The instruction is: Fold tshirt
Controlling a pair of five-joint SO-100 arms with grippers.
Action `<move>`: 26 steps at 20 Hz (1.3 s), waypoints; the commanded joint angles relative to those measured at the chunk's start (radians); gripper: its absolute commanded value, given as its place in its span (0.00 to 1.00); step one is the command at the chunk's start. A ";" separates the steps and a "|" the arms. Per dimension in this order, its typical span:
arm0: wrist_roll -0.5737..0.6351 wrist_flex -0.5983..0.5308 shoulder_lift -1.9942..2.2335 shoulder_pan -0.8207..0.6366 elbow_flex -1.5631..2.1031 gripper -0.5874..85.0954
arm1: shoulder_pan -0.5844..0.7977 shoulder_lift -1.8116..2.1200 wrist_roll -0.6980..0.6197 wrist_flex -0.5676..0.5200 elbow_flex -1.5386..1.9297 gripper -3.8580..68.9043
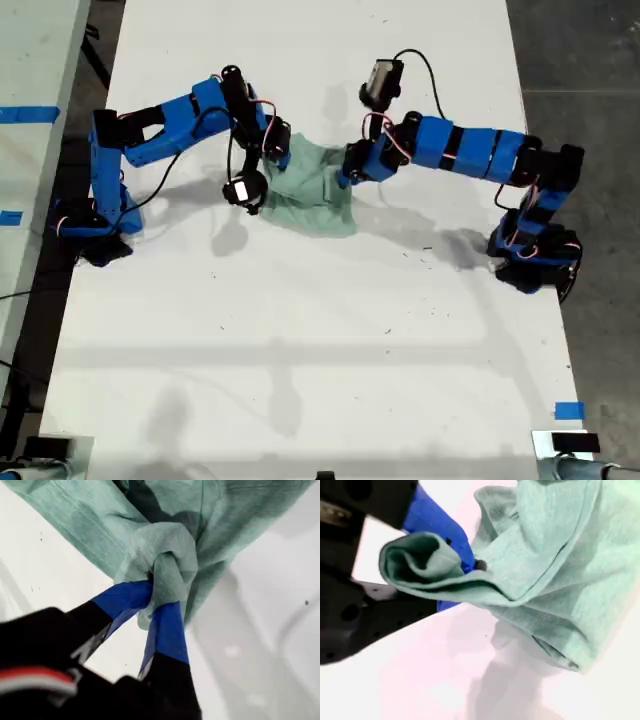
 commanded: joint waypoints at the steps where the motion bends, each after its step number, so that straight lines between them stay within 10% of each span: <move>1: 0.055 -0.021 0.003 -0.101 -0.015 0.20 | 0.100 0.124 -0.031 -0.147 0.072 0.10; 3: 0.077 -0.008 0.021 -0.167 -0.009 0.38 | 0.179 0.146 -0.038 -0.141 0.095 0.51; 12: 0.161 0.048 0.362 -0.380 0.232 0.42 | 0.437 0.727 -0.064 -0.077 0.499 0.38; 18: 0.012 -0.377 0.971 -0.133 1.160 0.04 | 0.279 1.215 0.077 0.021 0.913 0.06; 23: -0.264 -0.595 1.430 0.135 1.764 0.01 | 0.071 1.470 0.265 0.067 1.201 0.03; 26: -0.385 -0.456 1.859 0.187 2.052 0.01 | -0.018 1.769 0.413 0.213 1.373 0.03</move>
